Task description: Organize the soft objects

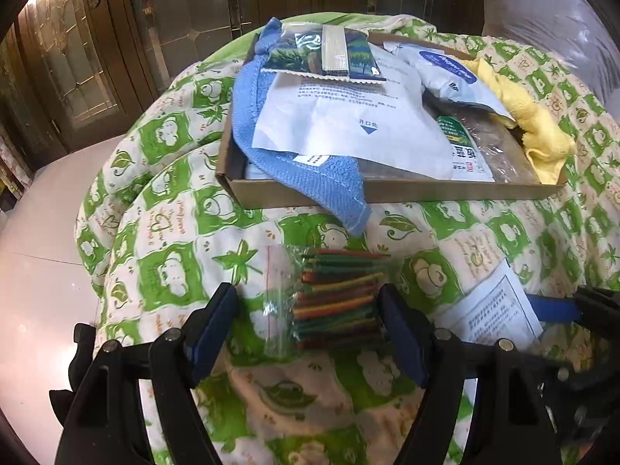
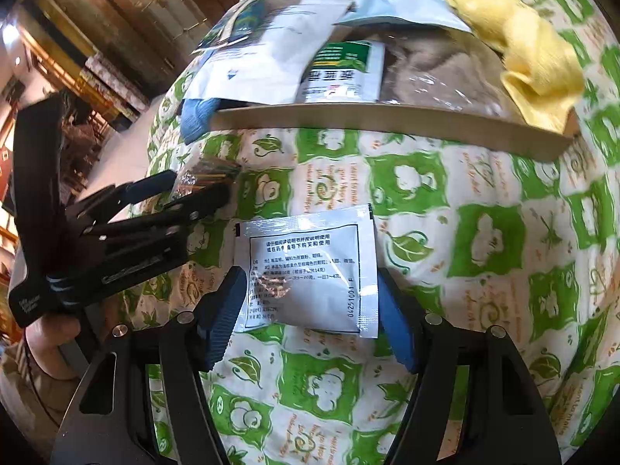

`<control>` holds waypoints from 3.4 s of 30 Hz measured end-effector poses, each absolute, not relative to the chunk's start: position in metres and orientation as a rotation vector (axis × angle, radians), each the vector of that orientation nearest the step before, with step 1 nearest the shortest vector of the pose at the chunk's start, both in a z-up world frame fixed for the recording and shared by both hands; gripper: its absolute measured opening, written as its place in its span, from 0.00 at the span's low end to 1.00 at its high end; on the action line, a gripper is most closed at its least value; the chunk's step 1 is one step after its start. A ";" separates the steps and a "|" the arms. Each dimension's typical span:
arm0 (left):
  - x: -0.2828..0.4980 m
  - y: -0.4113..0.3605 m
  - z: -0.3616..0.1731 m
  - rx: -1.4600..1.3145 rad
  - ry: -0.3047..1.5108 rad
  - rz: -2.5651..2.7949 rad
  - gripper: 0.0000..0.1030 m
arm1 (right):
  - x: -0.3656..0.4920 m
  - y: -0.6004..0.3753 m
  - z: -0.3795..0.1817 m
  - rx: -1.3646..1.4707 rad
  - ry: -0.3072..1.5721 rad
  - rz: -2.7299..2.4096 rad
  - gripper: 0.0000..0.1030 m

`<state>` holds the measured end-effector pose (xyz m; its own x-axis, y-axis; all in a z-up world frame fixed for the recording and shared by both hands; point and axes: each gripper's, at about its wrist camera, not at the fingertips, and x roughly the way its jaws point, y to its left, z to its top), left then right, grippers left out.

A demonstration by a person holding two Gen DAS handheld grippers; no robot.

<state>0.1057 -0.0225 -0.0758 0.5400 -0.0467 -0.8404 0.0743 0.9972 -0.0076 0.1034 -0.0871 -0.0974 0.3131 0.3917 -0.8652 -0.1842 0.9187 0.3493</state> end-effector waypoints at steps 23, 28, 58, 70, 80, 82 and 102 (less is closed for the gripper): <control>0.119 -0.030 -0.079 0.022 0.987 -0.108 0.38 | 0.108 -0.097 -0.099 0.262 1.216 0.429 0.37; 0.124 -0.025 -0.080 -0.010 0.999 -0.114 0.39 | 0.100 -0.054 -0.096 0.098 1.185 0.431 0.56; 0.124 -0.011 -0.079 -0.075 0.994 -0.155 0.24 | 0.089 -0.069 -0.110 0.128 1.241 0.334 0.18; 0.122 -0.005 -0.076 -0.109 0.988 -0.169 0.24 | 0.081 -0.095 -0.087 0.037 1.248 0.433 0.22; 0.127 -0.003 -0.079 -0.128 1.001 -0.172 0.24 | 0.095 -0.055 -0.067 -0.521 1.274 0.763 0.67; 0.127 -0.004 -0.078 -0.126 1.001 -0.171 0.24 | 0.097 -0.046 -0.073 -0.628 1.285 0.797 0.67; 0.129 -0.002 -0.081 -0.134 1.009 -0.177 0.24 | 0.136 -0.036 -0.096 -0.637 1.379 0.847 0.70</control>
<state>0.1293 -0.0017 -0.0808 0.5201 -0.2092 -0.8281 0.0854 0.9774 -0.1933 0.1361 -0.0355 -0.0960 -0.0109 0.1413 -0.9899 -0.8195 0.5660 0.0898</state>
